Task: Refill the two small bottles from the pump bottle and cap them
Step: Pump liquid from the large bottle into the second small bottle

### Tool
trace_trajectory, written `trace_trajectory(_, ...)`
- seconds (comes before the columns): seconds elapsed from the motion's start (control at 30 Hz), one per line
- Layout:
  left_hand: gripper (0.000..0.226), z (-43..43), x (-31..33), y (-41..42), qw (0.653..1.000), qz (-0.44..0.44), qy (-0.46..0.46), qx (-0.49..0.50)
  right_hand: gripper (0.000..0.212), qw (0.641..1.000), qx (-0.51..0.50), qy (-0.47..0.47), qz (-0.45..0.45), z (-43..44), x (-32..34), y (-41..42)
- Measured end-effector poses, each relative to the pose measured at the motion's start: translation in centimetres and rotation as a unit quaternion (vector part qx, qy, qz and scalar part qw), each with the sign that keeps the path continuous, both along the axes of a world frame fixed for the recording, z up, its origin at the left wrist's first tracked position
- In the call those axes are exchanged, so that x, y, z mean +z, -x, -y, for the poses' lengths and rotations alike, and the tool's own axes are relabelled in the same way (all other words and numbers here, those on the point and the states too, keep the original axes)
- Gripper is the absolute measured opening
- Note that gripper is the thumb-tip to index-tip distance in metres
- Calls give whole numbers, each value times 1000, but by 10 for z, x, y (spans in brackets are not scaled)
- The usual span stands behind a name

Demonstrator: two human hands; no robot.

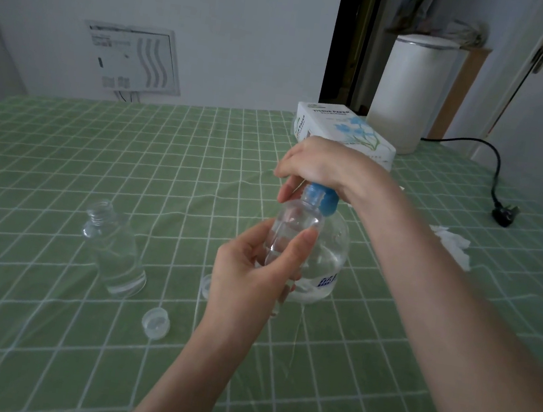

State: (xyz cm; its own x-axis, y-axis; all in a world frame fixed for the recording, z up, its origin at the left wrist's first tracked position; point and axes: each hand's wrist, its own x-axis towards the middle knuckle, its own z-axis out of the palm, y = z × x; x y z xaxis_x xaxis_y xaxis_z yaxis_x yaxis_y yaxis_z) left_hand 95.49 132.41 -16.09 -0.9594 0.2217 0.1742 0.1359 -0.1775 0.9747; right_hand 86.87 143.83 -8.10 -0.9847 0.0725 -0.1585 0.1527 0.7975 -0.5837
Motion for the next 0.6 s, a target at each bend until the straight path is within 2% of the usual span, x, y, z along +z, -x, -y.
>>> trace_trajectory(0.3,30,-1,1,1,1000,-3,-7,-10,33,999,-16,-11,-37,1,13,-3)
trace_trajectory(0.6,30,-1,2,1,1000,5,-4,-1,33,1000,-8,-8,-6,0,7,1)
